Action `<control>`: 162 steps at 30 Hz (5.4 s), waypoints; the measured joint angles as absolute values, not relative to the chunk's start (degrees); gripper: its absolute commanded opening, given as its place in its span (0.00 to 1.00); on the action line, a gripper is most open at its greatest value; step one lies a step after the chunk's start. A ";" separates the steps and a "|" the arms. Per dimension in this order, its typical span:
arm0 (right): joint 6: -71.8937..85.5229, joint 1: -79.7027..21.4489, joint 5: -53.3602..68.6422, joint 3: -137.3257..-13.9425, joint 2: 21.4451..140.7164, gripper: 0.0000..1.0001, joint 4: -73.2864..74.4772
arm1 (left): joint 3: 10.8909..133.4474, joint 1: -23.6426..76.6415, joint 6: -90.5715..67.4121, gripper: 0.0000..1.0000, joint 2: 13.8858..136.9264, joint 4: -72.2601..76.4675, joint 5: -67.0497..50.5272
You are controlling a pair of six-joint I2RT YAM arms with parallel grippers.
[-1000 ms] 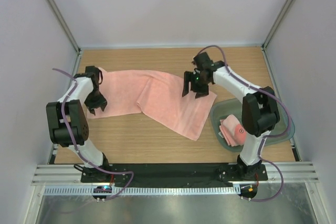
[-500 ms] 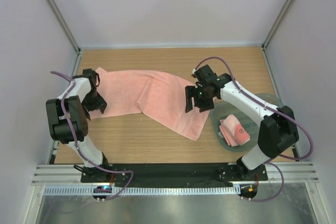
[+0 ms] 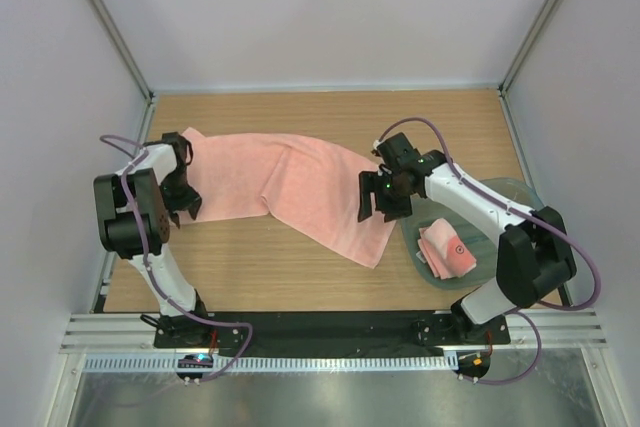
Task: Roll the towels
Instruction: Flatten the towel
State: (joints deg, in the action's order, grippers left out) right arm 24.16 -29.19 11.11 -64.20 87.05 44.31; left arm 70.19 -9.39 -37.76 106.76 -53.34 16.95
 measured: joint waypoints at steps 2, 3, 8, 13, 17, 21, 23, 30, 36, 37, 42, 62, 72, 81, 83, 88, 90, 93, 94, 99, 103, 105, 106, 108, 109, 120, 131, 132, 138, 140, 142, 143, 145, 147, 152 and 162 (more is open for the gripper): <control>24.14 -29.21 11.31 -63.29 86.43 0.75 44.18 | 70.19 -9.39 -38.72 0.24 106.94 -52.84 17.19; 24.12 -29.26 11.33 -62.83 86.04 0.75 44.10 | 70.22 -9.39 -39.03 0.12 107.22 -52.38 17.34; 24.18 -30.02 11.31 -58.89 82.94 0.75 43.88 | 70.83 -9.37 -39.46 0.00 107.94 -51.62 17.52; 25.08 -31.73 10.61 -54.54 81.91 0.75 42.70 | 70.85 -9.39 -39.42 0.00 107.13 -50.78 17.34; 25.98 -33.36 9.74 -53.01 82.35 0.75 42.17 | 70.81 -9.39 -38.61 0.36 102.50 -50.61 17.58; 26.50 -34.96 8.75 -53.01 83.29 0.75 41.23 | 70.19 -9.41 -38.15 0.73 94.52 -50.61 19.59; 26.74 -35.57 8.43 -53.01 83.92 0.75 40.75 | 69.67 -9.43 -38.33 0.80 90.87 -50.61 20.56; 26.87 -36.71 8.23 -53.89 86.50 0.75 40.18 | 65.73 -13.41 -39.99 0.78 89.47 -48.75 20.14; 26.83 -36.80 8.49 -53.95 86.52 0.75 38.89 | 63.61 -16.80 -43.24 0.73 93.71 -46.39 17.85; 26.83 -36.80 8.60 -53.95 86.52 0.76 38.59 | 63.61 -17.04 -43.72 0.73 94.08 -45.78 17.63; 26.63 -36.80 9.74 -53.80 86.80 0.75 37.12 | 63.61 -17.17 -45.89 0.73 96.57 -42.63 17.06; 27.92 -36.82 6.61 -49.60 84.34 0.77 36.62 | 63.64 -17.26 -47.66 0.00 101.80 -36.95 15.31; 31.11 -38.44 4.78 -46.70 80.25 0.77 39.33 | 63.61 -17.08 -47.59 0.00 100.36 -37.06 12.25; 34.35 -43.44 2.46 -46.70 86.56 0.73 37.71 | 63.59 -15.40 -47.29 0.00 96.18 -37.54 10.15; 34.89 -43.44 2.09 -46.94 87.05 0.70 37.78 | 63.59 -15.22 -47.16 0.00 95.61 -37.76 9.54; 35.75 -43.44 0.47 -47.86 88.51 0.41 38.61 | 62.87 -14.61 -46.46 0.00 93.73 -38.17 8.32; 35.81 -43.44 -0.27 -48.49 89.36 0.25 38.89 | 62.54 -14.33 -46.19 0.00 93.01 -38.28 7.77; 35.94 -43.53 -0.47 -49.12 90.11 0.10 38.79 | 62.46 -14.06 -46.02 0.00 92.51 -38.48 7.27; 35.77 -43.57 -0.45 -49.25 90.30 0.06 38.76 | 62.43 -14.04 -45.98 0.00 92.38 -38.61 7.11; 35.46 -43.77 -0.54 -49.76 90.54 0.01 39.11 | 62.37 -14.00 -45.19 0.00 90.74 -39.48 6.09; 34.98 -43.83 -2.50 -50.48 89.21 0.01 40.23 | 61.25 -14.00 -42.94 0.00 86.08 -41.19 4.49; 34.35 -43.75 -4.16 -52.49 86.78 0.01 43.33 | 60.75 -14.00 -41.10 0.00 82.21 -43.09 3.18; 34.06 -43.53 -4.64 -53.87 85.58 0.01 44.45 | 60.73 -13.98 -40.07 0.00 80.31 -44.21 2.35; 32.67 -41.52 -4.27 -59.22 83.70 0.01 47.29 | 61.19 -13.93 -38.61 0.00 77.30 -46.52 1.34; 31.68 -39.22 -3.27 -63.40 83.26 0.01 48.10 | 62.06 -13.91 -38.04 0.00 76.23 -48.14 0.82; 24.86 -16.51 10.90 -123.66 113.08 0.01 57.93 | 96.01 -13.82 -35.27 0.00 90.89 -55.40 -5.54; 33.74 -1.26 30.89 -144.51 134.10 0.01 44.93 | 136.99 -13.82 -35.48 0.00 122.50 -56.55 -17.47; 33.50 -0.49 31.09 -142.41 132.57 0.01 43.53 | 134.65 -13.82 -35.44 0.00 120.81 -55.09 -18.37; 32.42 1.69 33.34 -115.66 110.24 0.01 30.83 | 109.89 -14.09 -34.11 0.00 96.03 -45.47 -20.29; 31.75 1.91 34.20 -105.84 100.92 0.01 24.93 | 101.67 -14.39 -33.50 0.00 86.28 -41.08 -20.45; 31.48 1.91 35.24 -97.47 93.73 0.01 20.05 | 95.33 -14.76 -32.80 0.01 79.18 -39.03 -20.14; 31.44 1.87 35.66 -93.21 90.54 0.01 18.17 | 91.96 -15.00 -32.51 0.02 76.36 -37.78 -19.55; 31.44 1.65 36.01 -84.95 86.11 0.01 14.04 | 85.60 -15.44 -32.29 0.03 72.38 -36.64 -17.93; 31.38 1.34 35.86 -76.03 83.74 0.01 11.77 | 80.34 -16.12 -32.29 0.03 71.68 -37.19 -16.03; 31.00 0.56 28.58 -59.88 83.72 0.01 15.94 | 70.59 -19.99 -32.36 0.00 78.52 -42.54 -11.62; 33.21 0.47 15.27 -48.42 71.24 0.58 24.29 | 59.68 -23.81 -32.08 0.47 70.37 -51.16 -9.10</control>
State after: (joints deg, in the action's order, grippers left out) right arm 33.21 0.47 15.27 -48.42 71.24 24.29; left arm 59.68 -23.81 -32.08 70.37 -51.16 -9.10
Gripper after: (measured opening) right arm 0.445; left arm 0.279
